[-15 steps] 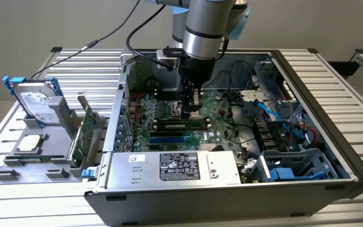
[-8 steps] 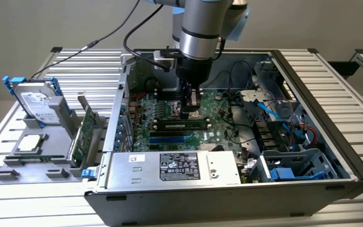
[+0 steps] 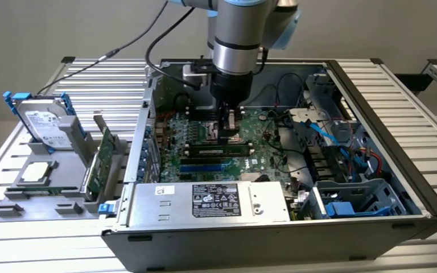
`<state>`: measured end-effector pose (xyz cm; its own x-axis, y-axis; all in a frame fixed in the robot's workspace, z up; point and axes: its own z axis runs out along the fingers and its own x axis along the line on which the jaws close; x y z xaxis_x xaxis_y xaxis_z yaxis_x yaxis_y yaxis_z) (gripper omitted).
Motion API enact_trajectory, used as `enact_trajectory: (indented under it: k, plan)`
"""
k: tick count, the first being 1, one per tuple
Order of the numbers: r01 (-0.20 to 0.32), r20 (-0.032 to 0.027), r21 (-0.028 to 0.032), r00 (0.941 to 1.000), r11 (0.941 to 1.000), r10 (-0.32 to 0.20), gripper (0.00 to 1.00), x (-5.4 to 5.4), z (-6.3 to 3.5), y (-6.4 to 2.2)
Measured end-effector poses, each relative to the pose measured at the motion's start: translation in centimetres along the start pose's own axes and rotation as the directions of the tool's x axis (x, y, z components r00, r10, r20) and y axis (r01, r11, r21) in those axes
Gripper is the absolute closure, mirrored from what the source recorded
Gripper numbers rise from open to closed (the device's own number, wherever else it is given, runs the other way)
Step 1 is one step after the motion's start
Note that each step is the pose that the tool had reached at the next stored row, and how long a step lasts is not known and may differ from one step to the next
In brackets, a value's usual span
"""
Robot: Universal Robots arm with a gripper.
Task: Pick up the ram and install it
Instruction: 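Press down the ram until it locks into place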
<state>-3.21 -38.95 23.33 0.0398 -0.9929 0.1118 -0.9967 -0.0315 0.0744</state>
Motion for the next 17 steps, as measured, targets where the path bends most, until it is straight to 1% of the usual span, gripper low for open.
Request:
enact_trajectory:
  k: [3, 9, 17]
  plan:
    - [-0.029, 0.0020, -0.0033, 0.9996, 0.9996, 0.029, 0.89, 0.0, 0.33, 0.04]
    - [-0.048, 0.0034, -0.0055, 0.9988, 0.9988, 0.048, 0.89, -0.1, 0.52, 0.03]
    - [-0.072, -0.0006, -0.0084, 0.9974, 0.9974, 0.072, 0.89, -0.1, 1.14, -0.02]
